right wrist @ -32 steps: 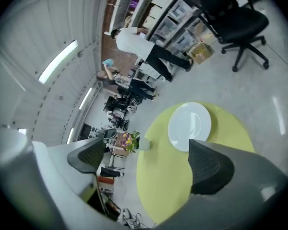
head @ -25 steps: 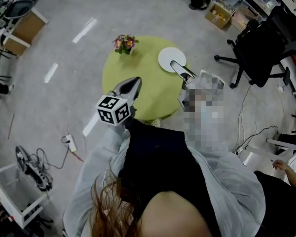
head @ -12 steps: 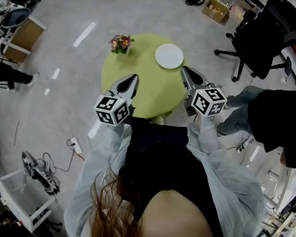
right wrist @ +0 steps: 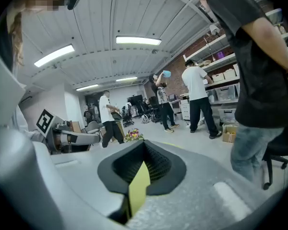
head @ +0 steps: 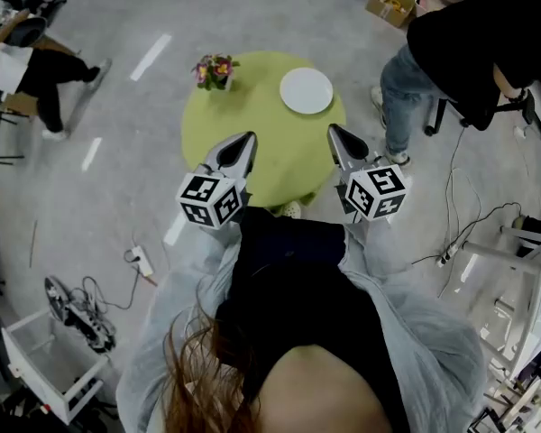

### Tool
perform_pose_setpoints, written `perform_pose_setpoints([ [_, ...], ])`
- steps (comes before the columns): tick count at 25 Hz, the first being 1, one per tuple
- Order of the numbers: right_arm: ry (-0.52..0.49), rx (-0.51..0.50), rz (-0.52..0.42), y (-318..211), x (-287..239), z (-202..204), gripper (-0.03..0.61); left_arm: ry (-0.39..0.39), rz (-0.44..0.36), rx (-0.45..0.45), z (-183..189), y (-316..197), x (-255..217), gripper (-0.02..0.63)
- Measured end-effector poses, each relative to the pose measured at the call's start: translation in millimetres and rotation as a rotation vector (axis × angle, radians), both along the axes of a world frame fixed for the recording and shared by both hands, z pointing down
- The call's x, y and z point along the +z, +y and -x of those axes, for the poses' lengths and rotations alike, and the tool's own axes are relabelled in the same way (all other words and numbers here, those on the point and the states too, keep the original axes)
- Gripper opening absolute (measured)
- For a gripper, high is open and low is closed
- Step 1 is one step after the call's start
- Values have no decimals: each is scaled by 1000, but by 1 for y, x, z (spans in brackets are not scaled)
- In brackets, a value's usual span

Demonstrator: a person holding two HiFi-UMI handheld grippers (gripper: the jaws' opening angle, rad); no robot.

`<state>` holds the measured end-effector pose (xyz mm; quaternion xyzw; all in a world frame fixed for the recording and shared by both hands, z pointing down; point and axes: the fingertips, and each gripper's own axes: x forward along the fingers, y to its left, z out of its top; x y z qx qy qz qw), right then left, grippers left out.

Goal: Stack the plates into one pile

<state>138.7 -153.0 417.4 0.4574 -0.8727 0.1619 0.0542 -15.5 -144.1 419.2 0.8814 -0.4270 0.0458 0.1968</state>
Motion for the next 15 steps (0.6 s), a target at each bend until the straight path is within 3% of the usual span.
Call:
perform_pose_setpoints([
  [15, -11, -30, 37, 9, 7, 15, 2, -14, -64, -12, -3, 11, -6, 12],
])
